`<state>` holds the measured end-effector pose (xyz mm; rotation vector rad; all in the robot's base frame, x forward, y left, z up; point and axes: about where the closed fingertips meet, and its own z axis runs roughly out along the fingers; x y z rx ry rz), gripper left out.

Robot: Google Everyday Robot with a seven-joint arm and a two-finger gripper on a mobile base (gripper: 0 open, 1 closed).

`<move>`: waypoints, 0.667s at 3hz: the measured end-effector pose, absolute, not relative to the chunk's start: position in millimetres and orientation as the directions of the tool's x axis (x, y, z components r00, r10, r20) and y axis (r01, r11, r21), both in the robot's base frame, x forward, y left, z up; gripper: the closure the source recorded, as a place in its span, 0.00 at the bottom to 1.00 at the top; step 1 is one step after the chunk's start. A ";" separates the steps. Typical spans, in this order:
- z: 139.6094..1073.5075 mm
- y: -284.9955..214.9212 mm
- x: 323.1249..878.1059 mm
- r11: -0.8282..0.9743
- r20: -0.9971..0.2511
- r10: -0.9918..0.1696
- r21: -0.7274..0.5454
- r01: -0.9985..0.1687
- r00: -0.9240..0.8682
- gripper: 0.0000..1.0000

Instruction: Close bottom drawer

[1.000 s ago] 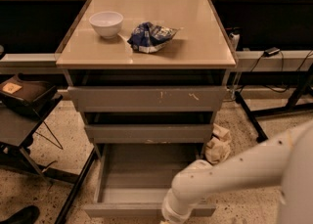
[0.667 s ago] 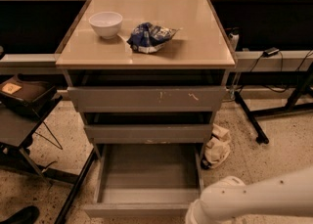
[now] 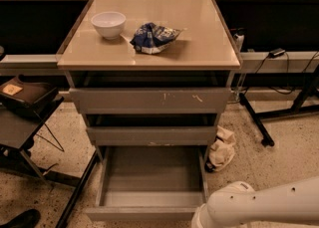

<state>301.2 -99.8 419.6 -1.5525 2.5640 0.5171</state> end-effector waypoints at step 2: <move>355.7 -127.3 329.8 0.468 -0.279 -0.814 0.205 -0.860 -0.509 0.00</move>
Offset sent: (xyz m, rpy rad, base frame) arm 0.0192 -0.0472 -0.2311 0.0893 0.1293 -0.1219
